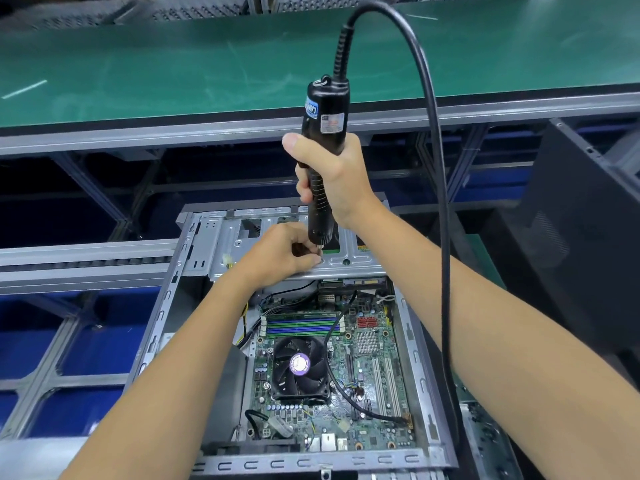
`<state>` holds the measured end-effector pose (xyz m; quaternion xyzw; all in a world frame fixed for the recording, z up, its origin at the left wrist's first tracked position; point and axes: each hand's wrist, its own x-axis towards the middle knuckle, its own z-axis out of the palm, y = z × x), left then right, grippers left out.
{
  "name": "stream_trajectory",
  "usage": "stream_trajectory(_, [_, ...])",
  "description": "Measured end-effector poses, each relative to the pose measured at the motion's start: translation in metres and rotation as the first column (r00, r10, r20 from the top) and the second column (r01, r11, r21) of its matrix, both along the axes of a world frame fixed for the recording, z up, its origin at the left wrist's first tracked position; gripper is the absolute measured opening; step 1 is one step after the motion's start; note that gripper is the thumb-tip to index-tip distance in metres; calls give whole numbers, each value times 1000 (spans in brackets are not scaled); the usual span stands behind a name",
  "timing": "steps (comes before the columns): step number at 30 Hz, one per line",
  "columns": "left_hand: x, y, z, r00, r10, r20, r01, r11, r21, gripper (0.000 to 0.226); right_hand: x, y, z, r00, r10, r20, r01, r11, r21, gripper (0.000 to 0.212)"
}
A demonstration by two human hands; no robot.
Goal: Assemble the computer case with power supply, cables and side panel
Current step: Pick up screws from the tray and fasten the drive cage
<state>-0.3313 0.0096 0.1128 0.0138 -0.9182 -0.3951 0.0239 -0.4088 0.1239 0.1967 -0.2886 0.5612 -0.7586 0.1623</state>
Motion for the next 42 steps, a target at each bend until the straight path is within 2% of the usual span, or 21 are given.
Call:
stream_trajectory(7, [-4, -5, -1, 1000, 8, 26, -8, 1000, 8, 5, 0, -4, 2, 999, 9, -31, -9, 1000, 3, 30])
stream_trajectory(14, [-4, -7, 0, 999, -5, 34, 3, 999, 46, 11, -5, -1, 5, 1000, -4, 14, 5, 1000, -24, 26])
stream_trajectory(20, [-4, -2, 2, 997, -32, 69, 35, 999, -37, 11, -3, 2, 2, 1000, 11, 20, -12, 1000, 10, 28])
stream_trajectory(25, [-5, 1, 4, 996, -17, 83, 27, 992, -122, 7, 1, 2, 1, 999, 39, -32, -38, 999, 19, 30])
stream_trajectory(30, [-4, -2, 5, 994, 9, 107, -5, 999, -39, 11, 7, -2, 0, 995, 64, -77, -60, 997, 52, 33])
stream_trajectory(34, [-5, 2, 8, 995, 3, 102, 1, 999, -43, 9, 9, -6, 1, 989, 71, -133, -58, 994, 97, 34])
stream_trajectory(38, [-4, 0, 6, 994, 1, 110, 3, 999, -35, 6, 6, -6, 1, 995, 53, -88, -46, 995, 84, 36])
stream_trajectory(42, [-4, 2, 5, 994, -21, 109, 26, 999, -46, 15, 3, -3, 1, 999, 25, -41, -23, 999, 39, 30])
